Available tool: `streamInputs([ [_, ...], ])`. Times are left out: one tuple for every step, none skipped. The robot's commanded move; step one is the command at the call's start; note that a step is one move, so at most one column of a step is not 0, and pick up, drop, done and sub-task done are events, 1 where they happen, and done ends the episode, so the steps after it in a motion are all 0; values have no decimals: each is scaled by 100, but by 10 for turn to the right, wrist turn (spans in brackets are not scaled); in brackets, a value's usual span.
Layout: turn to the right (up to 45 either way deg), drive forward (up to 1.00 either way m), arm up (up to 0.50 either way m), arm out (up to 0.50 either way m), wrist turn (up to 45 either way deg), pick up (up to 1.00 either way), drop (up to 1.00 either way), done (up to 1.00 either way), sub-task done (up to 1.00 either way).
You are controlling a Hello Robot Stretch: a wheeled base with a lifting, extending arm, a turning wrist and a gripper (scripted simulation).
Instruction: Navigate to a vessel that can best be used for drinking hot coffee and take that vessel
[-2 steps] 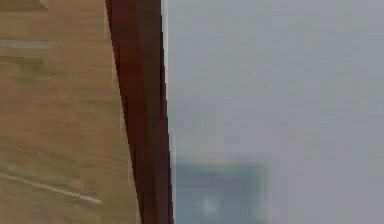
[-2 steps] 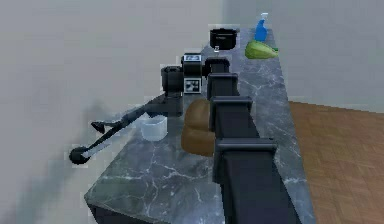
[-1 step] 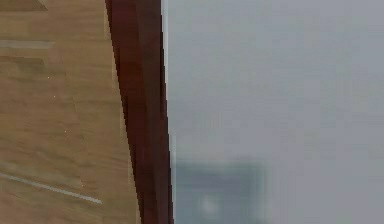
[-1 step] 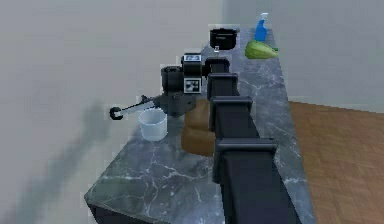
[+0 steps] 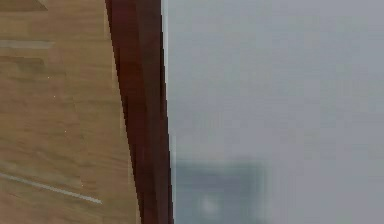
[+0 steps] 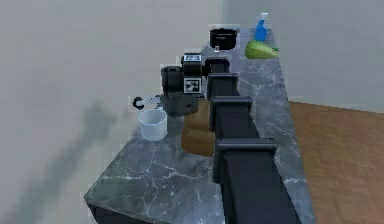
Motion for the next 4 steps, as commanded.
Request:
streamInputs([
  [0,0,-16,0,0,0,0,0,0],
  [0,0,0,0,0,100,0,0,0],
  [0,0,10,0,0,0,0,0,0],
  [0,0,0,0,0,0,0,100,0],
])
